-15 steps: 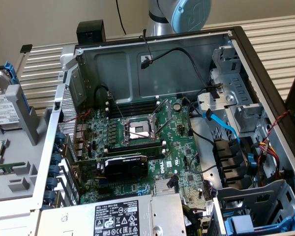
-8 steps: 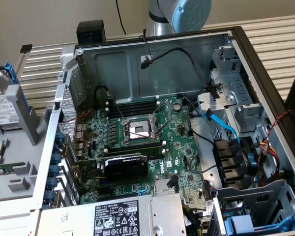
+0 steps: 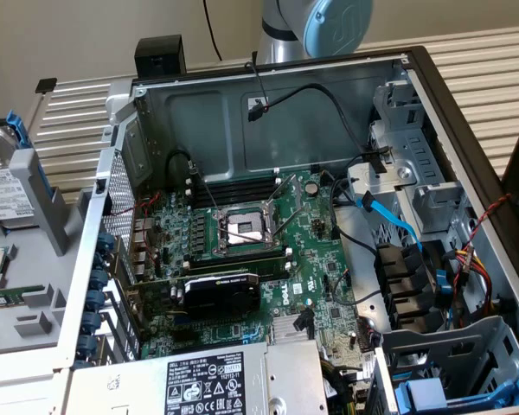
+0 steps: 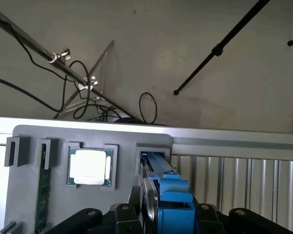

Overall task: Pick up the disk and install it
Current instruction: 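Pick up the disk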

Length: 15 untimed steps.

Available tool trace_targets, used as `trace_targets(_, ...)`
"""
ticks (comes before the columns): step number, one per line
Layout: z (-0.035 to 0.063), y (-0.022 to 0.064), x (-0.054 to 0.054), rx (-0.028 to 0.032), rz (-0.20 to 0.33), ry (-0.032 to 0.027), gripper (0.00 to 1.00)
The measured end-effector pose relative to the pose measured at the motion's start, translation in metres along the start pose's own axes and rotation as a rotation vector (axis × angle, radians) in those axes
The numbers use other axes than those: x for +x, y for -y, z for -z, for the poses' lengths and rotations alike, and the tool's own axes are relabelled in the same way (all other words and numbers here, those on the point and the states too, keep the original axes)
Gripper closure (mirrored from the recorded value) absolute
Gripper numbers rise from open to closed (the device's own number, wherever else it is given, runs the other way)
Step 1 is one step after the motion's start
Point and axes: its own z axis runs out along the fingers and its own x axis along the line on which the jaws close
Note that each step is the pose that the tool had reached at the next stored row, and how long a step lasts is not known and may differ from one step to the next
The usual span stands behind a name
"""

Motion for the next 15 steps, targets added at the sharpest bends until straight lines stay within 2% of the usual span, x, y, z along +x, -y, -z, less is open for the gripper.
trace_targets(6,0.0001,-0.0001,0.0013,0.0,-0.001,0.002,0.55)
trace_targets(8,0.0001,-0.0001,0.0017,0.0002,-0.001,0.0024,0.61)
trace_targets(15,0.0003,-0.0003,0.0054,0.0003,-0.003,0.003,0.62)
